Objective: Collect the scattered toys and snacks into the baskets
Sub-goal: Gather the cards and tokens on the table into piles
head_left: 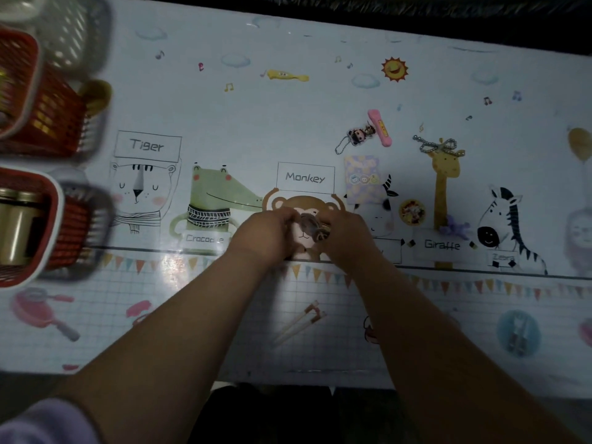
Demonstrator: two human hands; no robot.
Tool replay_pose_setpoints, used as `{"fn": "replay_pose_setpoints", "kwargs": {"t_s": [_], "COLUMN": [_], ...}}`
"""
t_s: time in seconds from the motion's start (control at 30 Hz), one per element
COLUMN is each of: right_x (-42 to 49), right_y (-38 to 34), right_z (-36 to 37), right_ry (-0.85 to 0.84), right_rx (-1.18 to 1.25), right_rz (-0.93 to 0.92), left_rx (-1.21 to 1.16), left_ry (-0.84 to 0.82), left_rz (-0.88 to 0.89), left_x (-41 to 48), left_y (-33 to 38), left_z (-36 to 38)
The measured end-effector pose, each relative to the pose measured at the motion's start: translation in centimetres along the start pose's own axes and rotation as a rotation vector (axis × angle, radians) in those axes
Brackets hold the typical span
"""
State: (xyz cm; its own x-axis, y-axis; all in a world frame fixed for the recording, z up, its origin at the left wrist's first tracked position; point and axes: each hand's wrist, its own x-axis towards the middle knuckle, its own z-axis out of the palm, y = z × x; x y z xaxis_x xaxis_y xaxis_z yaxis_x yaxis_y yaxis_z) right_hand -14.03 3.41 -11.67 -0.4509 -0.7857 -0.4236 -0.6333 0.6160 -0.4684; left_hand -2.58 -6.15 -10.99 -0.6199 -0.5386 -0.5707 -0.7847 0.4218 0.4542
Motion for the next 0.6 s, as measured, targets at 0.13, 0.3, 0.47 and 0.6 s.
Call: {"fn": "replay_pose_setpoints", "kwargs": {"t_s": [0.13,0.3,0.47,0.6], "right_x": [0.0,-1.0,-1.7,-1.8], "right_y": [0.3,0.6,-0.3,-2.5], "right_z": [0.0,-0.6,-1.5,-0.6], "right_ry": [-0.02,0.013,0.285,0.309], "right_rx": [0.115,0.558,0.79,0.365], "right_rz": [0.013,0.048,0.161,0.051], "left_rx": [-0.128,-0.199,-1.382,-1.813], "left_ry": [0.097,0.044,-0.03,-0.213], "left_rz": [-0.001,0.115,-0.248,-0.385], "left_x": [0.1,0.1,0.2,0.6], "left_y": [0.6,0.6,1.7,3.0], "left_z": [0.3,0.3,0.4,-0.2]}}
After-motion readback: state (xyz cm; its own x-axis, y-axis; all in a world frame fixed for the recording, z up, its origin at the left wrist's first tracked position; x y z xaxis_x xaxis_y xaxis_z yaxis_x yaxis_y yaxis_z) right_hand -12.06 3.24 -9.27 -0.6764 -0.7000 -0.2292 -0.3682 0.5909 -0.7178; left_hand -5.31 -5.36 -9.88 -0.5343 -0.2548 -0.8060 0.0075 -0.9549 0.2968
